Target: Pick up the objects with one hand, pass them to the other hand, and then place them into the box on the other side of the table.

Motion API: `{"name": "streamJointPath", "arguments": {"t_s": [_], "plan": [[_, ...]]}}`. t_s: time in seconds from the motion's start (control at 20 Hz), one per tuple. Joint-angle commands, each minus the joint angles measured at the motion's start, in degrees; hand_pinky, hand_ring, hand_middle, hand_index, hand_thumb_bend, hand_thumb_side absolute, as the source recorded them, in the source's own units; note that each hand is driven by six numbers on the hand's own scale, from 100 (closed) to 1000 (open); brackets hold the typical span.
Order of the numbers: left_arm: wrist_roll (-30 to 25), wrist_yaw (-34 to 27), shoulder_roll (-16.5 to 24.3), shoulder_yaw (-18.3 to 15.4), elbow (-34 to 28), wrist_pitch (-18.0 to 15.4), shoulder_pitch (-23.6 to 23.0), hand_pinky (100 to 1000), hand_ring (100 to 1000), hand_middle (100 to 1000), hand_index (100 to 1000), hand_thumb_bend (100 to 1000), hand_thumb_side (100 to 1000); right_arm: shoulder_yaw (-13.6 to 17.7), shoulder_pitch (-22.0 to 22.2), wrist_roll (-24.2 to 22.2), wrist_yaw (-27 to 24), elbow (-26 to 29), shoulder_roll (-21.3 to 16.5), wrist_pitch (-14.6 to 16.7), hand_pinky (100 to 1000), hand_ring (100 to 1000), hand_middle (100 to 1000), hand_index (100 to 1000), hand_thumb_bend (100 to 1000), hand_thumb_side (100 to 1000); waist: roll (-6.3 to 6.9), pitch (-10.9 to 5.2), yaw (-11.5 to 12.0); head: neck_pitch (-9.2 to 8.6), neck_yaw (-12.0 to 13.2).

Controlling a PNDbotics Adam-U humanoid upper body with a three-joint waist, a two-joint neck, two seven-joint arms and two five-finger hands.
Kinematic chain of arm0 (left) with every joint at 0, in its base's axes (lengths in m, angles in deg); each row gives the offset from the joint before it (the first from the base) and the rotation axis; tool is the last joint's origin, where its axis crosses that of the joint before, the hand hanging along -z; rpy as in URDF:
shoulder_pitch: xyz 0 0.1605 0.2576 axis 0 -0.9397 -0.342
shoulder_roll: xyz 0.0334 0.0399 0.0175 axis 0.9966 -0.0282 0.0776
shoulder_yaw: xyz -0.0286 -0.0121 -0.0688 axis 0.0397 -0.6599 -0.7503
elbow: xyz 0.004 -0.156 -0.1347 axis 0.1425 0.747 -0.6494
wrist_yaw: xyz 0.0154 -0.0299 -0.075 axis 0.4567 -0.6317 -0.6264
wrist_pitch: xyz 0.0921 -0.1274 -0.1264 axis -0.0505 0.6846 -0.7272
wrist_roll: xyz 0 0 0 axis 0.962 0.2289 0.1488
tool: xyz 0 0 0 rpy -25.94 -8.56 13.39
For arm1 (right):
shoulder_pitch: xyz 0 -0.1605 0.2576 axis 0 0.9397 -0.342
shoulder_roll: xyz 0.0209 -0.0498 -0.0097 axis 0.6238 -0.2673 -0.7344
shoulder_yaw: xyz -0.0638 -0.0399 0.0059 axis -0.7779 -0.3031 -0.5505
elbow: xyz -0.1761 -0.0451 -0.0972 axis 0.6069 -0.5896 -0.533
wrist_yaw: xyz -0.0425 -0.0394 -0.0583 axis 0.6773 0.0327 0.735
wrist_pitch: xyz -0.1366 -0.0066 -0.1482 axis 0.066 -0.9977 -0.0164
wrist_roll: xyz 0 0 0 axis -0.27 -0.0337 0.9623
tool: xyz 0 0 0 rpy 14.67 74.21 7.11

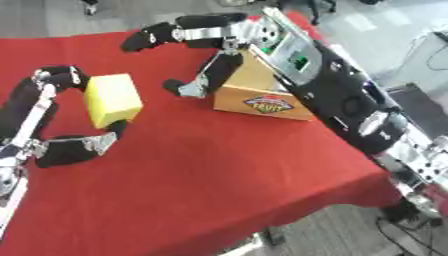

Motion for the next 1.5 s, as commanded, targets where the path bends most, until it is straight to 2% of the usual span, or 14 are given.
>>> {"name": "streamJointPath", "arguments": {"t_s": [0.05, 0.35, 0.65, 0.9, 1.5], "plan": [[0.29, 0.71, -0.83, 0.02, 0.23, -0.32, 1.11, 702, 580, 494, 490, 100, 173, 0.23, -1.00, -0.30, -0.99, 1.39, -1.22, -0.64, 1000, 1000, 995, 1000, 100, 211, -0.02, -0.91, -0.08, 0.35, -0.22], [1.05, 1.83, -1.49, -0.44, 2.30, -0.50, 1.30, 702, 579, 491, 490, 100, 175, -0.11, -0.75, -1.64, -2.56, 3.69, -0.94, -2.08, 1000, 1000, 999, 1000, 100, 204, -0.43, -0.95, -0.08, 0.35, 0.12], [2.37, 2.50, -2.18, -1.29, 4.15, -0.42, 1.21, 700, 576, 487, 491, 100, 189, -0.11, 0.07, -2.78, -1.32, 3.48, 0.48, -3.04, 1000, 1000, 1000, 1000, 100, 184, -0.73, -1.32, -0.12, 0.35, 0.47], [2.97, 2.34, -2.21, -1.44, 3.92, -0.53, 1.31, 699, 575, 485, 491, 100, 186, 0.19, 0.54, -1.93, 0.63, 2.45, 0.80, -1.38, 1000, 1000, 1000, 1000, 100, 142, -0.75, -1.25, 0.02, 0.35, 0.28], [2.76, 2.23, -3.13, -1.47, 3.06, -0.20, 1.83, 698, 574, 484, 491, 100, 186, 0.06, 0.66, 1.16, 5.57, -1.77, 2.27, 2.73, 1000, 1000, 994, 1000, 100, 108, -0.99, -1.02, 0.66, 0.35, -0.33]]}}
